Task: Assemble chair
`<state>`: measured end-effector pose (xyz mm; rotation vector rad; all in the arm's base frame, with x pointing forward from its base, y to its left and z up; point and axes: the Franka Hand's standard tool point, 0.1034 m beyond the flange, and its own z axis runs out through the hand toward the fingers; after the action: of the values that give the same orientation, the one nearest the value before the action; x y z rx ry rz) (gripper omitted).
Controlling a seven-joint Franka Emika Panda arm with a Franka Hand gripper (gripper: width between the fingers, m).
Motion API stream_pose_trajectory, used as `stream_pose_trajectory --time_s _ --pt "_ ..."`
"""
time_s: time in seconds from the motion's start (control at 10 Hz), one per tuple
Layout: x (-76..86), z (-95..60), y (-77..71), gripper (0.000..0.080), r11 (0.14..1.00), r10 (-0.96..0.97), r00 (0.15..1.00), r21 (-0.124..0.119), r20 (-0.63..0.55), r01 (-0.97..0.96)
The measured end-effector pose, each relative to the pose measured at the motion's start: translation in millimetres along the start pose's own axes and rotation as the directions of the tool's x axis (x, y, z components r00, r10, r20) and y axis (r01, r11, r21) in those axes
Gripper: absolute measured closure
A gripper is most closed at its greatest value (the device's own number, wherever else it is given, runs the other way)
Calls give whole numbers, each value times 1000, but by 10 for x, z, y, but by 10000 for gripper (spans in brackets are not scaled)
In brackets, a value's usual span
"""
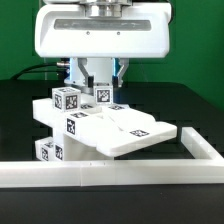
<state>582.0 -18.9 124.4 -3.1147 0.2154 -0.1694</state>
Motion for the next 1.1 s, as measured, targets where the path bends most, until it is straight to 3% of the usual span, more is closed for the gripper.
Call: stream_pose_trajectory --time_s 0.3,0.7,1.0,1.1 --pt "24 -9 -3 512 974 225 974 1 -13 -225" --pt "66 -14 1 512 878 479 877 13 -33 -479" --pt "72 -16 -2 496 852 524 851 15 -34 -523" --pt "72 -16 0 297 880 475 879 10 -36 -475"
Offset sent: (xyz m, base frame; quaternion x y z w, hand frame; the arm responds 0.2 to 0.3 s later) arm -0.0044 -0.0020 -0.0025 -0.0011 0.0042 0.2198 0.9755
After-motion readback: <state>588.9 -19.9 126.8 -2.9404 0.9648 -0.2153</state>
